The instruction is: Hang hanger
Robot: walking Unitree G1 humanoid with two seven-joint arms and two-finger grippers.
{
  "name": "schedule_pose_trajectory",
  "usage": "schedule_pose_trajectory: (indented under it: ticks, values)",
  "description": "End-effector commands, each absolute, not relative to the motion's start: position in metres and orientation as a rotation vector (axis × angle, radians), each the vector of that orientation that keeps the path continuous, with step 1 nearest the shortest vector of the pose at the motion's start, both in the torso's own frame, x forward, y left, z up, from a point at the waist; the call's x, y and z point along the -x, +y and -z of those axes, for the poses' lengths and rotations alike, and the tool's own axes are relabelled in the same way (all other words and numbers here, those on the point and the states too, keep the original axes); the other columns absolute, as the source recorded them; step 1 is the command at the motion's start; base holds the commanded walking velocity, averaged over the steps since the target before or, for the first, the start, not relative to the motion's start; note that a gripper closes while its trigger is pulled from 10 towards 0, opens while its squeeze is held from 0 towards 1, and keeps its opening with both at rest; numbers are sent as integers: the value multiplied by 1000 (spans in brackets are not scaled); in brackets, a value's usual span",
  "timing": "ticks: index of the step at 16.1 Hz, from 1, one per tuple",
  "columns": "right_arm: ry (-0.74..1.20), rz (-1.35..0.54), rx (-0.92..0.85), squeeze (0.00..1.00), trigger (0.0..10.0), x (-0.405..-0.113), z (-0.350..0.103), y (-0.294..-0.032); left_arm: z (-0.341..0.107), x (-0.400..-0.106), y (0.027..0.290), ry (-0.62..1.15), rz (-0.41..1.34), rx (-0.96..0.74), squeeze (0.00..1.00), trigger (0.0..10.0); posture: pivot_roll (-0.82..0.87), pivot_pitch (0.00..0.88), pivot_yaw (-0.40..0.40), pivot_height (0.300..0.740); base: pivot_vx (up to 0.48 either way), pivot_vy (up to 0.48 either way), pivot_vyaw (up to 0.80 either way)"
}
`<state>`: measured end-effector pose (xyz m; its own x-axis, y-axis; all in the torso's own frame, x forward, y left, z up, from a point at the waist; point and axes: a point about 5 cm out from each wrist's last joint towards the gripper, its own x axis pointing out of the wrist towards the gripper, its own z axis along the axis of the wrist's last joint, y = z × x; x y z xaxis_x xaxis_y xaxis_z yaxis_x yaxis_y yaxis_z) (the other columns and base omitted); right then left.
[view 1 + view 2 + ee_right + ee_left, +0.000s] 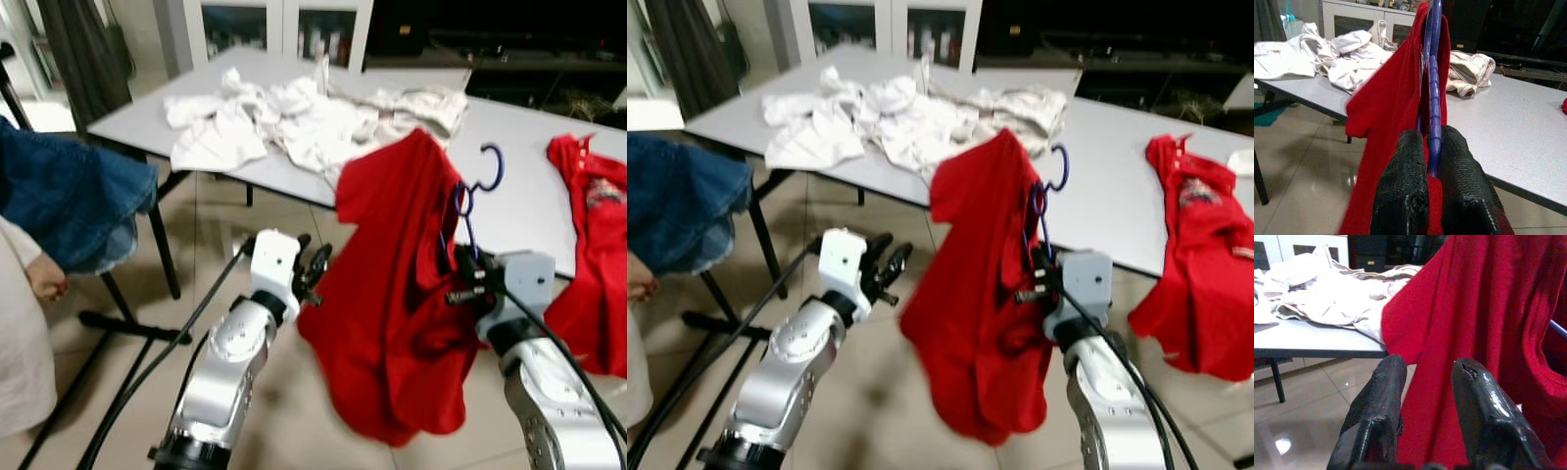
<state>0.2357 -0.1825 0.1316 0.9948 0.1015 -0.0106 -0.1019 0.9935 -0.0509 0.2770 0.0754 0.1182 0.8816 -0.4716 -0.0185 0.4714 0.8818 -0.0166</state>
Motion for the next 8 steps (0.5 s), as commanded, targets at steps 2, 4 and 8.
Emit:
schedule_pose_trajectory:
  ticks: [2, 4, 8]
  values:
    - [-90, -98, 36, 0, 10000, -238, -150, -182, -119, -279, 74, 28, 505, 6, 0, 10000, -62, 0, -50, 740, 0, 0, 0]
    - [-128, -70, 36, 0, 10000, -247, -159, -182, -120, -282, 74, 27, 504, 19, 0, 10000, -70, 0, -45, 740, 0, 0, 0]
    - [-136, -69, 38, 0, 10000, -256, -163, -180, -121, -282, 72, 29, 513, 30, 0, 10000, -70, 0, -42, 740, 0, 0, 0]
